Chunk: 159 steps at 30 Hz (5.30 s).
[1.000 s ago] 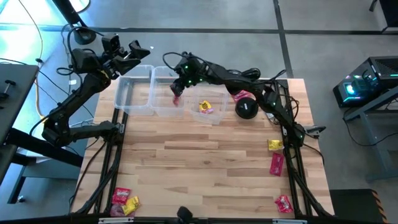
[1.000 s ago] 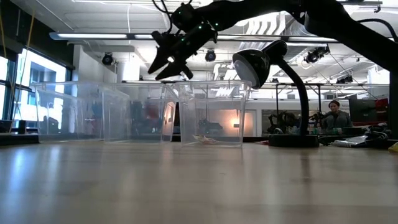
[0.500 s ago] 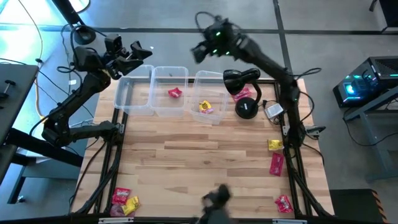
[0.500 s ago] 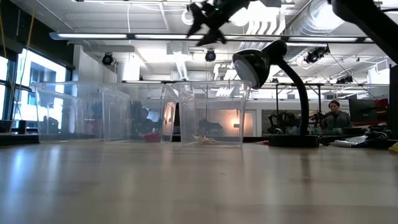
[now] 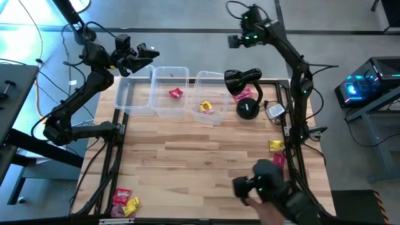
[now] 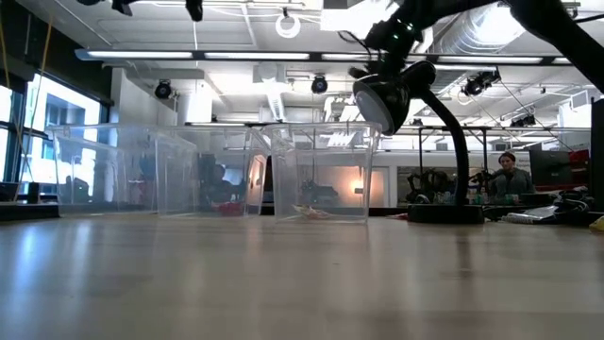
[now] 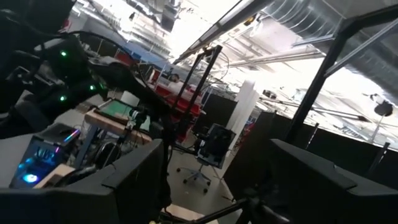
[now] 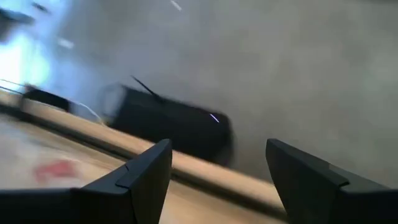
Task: Sort candy
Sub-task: Put the pink candy wrapper into the left transparent bin
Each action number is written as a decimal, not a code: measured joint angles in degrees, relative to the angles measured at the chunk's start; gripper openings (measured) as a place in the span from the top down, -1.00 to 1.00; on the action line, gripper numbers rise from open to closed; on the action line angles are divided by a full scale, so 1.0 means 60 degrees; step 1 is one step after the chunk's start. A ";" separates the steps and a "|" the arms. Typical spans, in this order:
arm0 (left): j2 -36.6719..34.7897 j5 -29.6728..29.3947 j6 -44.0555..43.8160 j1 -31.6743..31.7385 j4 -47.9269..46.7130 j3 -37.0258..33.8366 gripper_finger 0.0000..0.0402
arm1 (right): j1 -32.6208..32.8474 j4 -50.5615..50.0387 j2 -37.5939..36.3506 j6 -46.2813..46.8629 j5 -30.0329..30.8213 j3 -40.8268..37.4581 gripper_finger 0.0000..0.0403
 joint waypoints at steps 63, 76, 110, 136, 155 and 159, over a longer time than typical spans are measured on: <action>0.0000 -0.0506 0.1406 -0.0823 -0.2069 -0.0004 -0.42 | 0.0932 0.1605 -0.1325 -0.0554 0.0617 -0.8160 1.00; 0.0000 -0.0506 0.1224 -0.0823 -0.2067 -0.0004 -0.42 | 0.0459 0.1860 -0.1669 0.1402 0.0334 -0.8175 0.89; 0.0000 -0.0138 0.1155 -0.0824 -0.2115 -0.0004 -0.42 | 0.0434 0.1358 0.0180 0.3802 0.1349 -0.8146 0.77; -0.0004 -0.1680 -0.1918 -0.0812 0.1732 0.0220 -0.42 | 0.0614 0.2945 -0.2609 0.0919 0.2543 -0.4879 0.99; 0.1011 -0.2111 0.3414 -0.2112 -0.2693 0.1137 -0.42 | 0.4254 0.8113 -0.2617 -0.0264 -0.0993 -0.2842 0.99; 0.1221 -0.2166 0.4062 -0.2388 -0.2683 0.1140 -0.42 | 0.4908 0.8740 -0.2617 -0.0900 -0.1656 -0.2834 0.99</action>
